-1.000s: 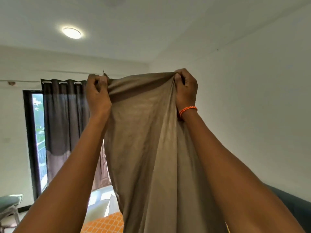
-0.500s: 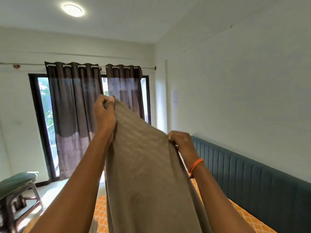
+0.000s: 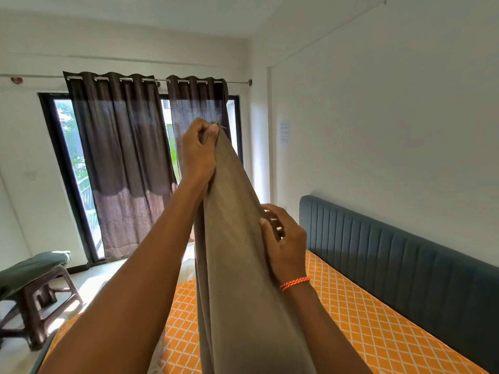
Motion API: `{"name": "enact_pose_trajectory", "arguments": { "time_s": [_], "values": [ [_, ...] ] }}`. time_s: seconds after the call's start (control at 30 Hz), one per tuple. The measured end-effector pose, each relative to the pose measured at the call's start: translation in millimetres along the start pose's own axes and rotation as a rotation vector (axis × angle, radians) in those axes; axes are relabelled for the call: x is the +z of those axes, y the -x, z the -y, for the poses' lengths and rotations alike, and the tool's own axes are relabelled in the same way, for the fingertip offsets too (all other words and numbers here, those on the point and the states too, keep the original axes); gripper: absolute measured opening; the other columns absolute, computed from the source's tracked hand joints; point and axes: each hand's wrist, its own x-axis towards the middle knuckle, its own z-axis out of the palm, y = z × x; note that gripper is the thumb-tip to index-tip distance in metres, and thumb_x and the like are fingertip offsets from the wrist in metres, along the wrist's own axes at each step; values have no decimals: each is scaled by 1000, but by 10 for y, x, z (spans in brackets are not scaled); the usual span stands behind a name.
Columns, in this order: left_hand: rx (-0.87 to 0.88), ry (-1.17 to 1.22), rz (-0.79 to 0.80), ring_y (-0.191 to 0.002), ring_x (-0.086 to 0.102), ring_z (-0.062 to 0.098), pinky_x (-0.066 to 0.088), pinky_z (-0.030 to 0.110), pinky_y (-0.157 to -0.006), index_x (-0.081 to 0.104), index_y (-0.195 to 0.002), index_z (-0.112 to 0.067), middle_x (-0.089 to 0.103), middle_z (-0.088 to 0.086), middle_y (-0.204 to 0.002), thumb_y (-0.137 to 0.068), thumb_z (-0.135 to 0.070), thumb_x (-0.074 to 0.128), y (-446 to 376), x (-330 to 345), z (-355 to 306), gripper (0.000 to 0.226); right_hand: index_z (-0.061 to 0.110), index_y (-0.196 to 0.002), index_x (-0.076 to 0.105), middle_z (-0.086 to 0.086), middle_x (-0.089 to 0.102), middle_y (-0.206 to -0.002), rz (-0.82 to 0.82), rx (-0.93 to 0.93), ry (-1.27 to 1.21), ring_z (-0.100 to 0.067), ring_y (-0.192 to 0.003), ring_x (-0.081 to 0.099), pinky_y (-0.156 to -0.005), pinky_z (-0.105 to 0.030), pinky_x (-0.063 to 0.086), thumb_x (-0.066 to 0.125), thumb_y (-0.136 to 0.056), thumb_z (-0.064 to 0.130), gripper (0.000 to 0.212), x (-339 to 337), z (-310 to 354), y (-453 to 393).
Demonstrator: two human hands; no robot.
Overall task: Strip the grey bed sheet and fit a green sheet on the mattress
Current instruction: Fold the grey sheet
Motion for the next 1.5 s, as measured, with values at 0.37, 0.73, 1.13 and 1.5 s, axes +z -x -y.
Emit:
{"name": "enact_pose_trajectory", "arguments": {
  "time_s": [0.37, 0.73, 1.13, 1.5],
  "values": [
    [-58, 70, 6, -75, 54, 3, 49, 32, -77, 61, -88, -13, 58, -10, -78, -105, -31, 59, -5, -18, 71, 25, 14, -132, 70, 1, 77, -96, -130, -236, 184, 3, -81, 66, -77, -14, 57, 70, -97, 19, 35, -12, -102, -12],
    [-110, 156, 6, -75, 54, -2, 49, 24, -77, 63, -91, -11, 57, -14, -78, -106, -24, 60, 78, 45, 120, 20, 19, -108, 80, 11, 77, -100, -88, -51, 110, 2, -94, 70, -84, -16, 58, 79, -93, 15, 16, 13, -132, -35],
    [-125, 158, 8, -79, 53, 8, 49, 28, -78, 62, -95, 2, 58, 2, -86, -105, -21, 61, 77, 137, 230, 25, 22, -91, 82, 7, 77, -85, 324, 306, -45, -14, -85, 71, -79, -28, 59, 71, -98, 37, 19, -146, -415, 56],
    [-113, 102, -21, -73, 51, -1, 48, 20, -75, 61, -91, -8, 54, -10, -78, -106, -19, 58, 74, 217, 397, 19, 20, -93, 84, 10, 78, -82, 363, 516, 66, -6, -80, 72, -72, -16, 52, 71, -97, 36, 21, -409, -795, 358]
  ]
}}
